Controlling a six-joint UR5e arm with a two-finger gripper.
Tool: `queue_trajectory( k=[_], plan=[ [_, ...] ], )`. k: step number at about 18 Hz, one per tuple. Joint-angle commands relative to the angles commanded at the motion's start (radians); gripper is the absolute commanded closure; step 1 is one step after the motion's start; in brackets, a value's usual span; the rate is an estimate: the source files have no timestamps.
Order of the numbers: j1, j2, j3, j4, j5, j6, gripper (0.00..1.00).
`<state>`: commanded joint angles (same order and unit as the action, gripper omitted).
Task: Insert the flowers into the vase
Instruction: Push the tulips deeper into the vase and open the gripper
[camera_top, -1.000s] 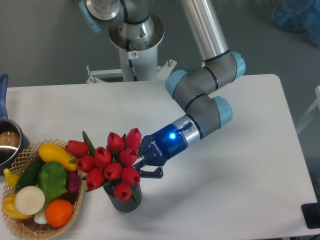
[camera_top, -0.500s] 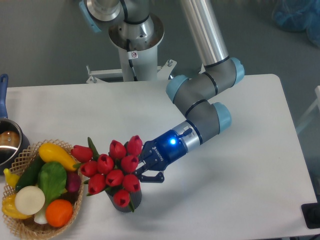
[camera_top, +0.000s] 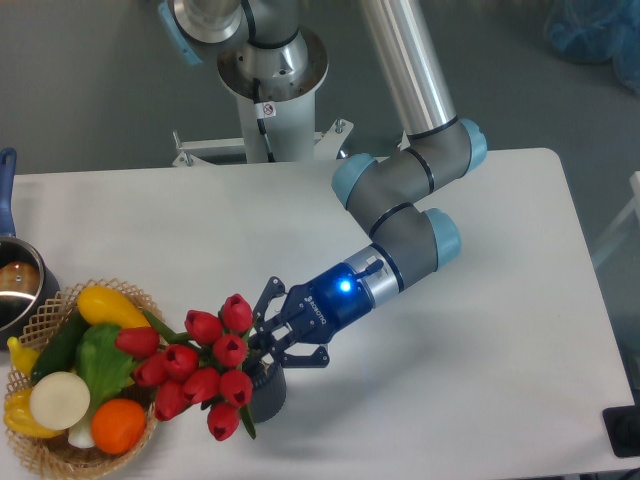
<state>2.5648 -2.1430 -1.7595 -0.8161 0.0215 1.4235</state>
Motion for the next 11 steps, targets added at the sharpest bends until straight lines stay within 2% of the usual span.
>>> queue_trajectory(
  k=[9, 11],
  plan=[
    [-0.002, 0.002, -0.006, 0.000, 0.002, 0.002, 0.72],
    [-0.002, 0.003, -0.008, 0.000, 0.000, 0.002, 0.75]
  ],
)
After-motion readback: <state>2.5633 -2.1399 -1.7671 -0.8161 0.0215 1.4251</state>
